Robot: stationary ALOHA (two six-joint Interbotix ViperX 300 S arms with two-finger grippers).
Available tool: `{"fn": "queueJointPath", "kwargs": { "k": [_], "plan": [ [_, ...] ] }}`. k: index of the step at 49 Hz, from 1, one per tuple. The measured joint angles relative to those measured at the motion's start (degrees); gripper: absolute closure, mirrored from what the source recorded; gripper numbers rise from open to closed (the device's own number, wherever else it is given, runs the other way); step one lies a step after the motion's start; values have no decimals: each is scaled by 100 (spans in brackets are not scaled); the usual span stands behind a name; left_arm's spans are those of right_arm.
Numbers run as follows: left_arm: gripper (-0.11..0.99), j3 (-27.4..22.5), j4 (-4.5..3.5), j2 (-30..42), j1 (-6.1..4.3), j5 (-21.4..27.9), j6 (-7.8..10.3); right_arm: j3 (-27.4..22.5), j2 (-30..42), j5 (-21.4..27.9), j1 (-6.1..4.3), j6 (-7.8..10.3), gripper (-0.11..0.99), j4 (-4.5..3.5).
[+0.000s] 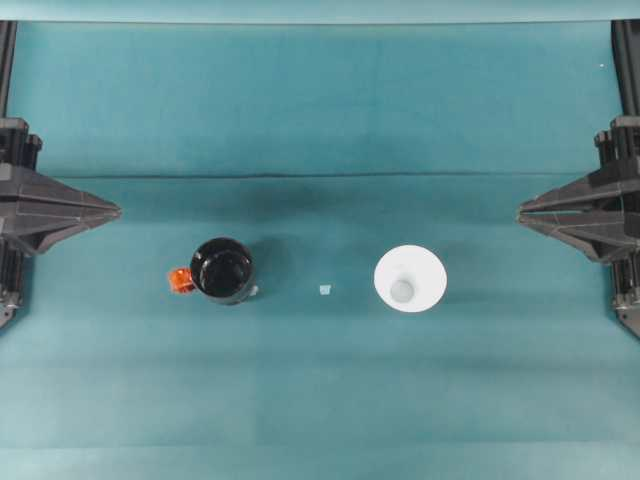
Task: Put the paper cup into the moved red handle cup holder.
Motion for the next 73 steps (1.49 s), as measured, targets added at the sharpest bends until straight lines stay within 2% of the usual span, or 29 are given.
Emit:
{"fn": "queueJointPath", "kwargs": {
  "k": [1,3,6,10,16,22,26,29,34,39,44,51,56,63,73],
  "plan": [
    [85,0,0,0,0,0,0,0,0,0,0,0,88,0],
    [85,-53,0,35,-26,70,-132,0,0,9,18,0,85,9],
    [85,-167,9,88,-97,237,-246,0,0,79,53,18,90,79],
    [85,-281,18,114,-114,492,-334,-9,0,229,62,26,95,158],
    [85,-431,26,123,-114,984,-343,-79,0,519,79,26,97,193],
    [85,-633,26,220,-114,1802,-352,-158,-9,905,70,26,97,202],
    [85,-773,26,352,-114,2338,-360,-211,-9,1230,79,44,97,255],
    [85,-896,26,483,-114,2742,-369,-237,0,1450,70,132,97,299],
    [85,-1081,26,747,-105,3296,-387,-272,0,1740,44,325,97,308],
    [85,-1266,26,1125,-97,3674,-527,-264,0,1925,44,501,97,308],
    [85,-1397,26,1556,-79,3929,-800,-264,9,1986,44,571,97,316],
    [85,-1521,26,2048,-53,4315,-1239,-272,9,2021,35,580,97,316],
    [85,-1626,53,2320,-26,4597,-1485,-272,9,2039,35,580,97,308],
    [85,-1749,62,2593,-18,4860,-1600,-264,18,2109,26,589,97,316],
    [85,-1872,79,2900,-9,5010,-1600,-272,18,2232,9,580,97,316]
  ]
}}
